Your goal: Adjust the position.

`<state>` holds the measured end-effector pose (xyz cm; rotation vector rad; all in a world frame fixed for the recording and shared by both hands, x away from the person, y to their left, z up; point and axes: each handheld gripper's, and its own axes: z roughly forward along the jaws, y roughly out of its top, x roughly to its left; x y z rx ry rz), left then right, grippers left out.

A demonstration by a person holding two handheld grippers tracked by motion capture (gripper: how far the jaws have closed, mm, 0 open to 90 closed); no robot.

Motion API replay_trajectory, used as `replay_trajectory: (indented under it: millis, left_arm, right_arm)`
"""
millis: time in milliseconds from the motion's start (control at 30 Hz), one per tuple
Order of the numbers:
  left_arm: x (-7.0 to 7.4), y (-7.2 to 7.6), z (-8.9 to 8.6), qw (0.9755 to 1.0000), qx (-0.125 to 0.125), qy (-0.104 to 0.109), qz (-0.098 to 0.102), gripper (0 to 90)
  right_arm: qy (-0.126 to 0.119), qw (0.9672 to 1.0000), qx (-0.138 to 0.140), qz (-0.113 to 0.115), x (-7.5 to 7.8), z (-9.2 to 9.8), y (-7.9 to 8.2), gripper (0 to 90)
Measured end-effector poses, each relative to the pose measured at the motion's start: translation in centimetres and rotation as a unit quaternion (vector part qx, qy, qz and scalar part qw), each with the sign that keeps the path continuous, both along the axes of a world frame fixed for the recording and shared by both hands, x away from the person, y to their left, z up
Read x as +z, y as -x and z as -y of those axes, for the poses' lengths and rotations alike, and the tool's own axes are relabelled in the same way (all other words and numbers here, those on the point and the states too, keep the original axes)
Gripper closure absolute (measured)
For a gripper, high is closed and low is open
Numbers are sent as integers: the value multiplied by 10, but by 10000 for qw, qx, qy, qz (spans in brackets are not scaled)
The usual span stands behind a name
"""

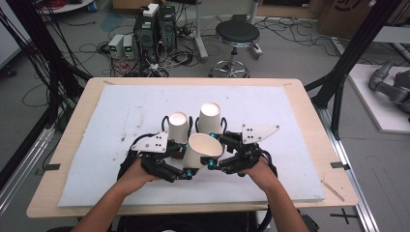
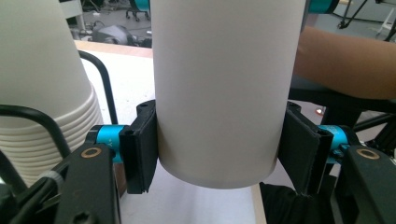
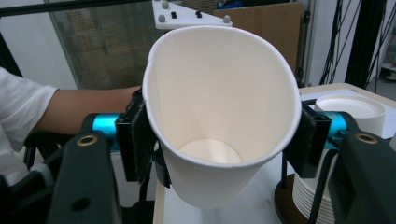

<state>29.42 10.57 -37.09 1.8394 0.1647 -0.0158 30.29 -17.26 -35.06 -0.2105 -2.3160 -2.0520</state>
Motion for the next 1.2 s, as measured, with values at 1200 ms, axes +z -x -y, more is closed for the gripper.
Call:
replay_trajectory:
  millis: [1200]
  left_arm:
    - [-4,-1,3,9997,256,-17,9,300]
  right_arm:
    - [-317,9992,-247,-7,-3,-13,3,400]
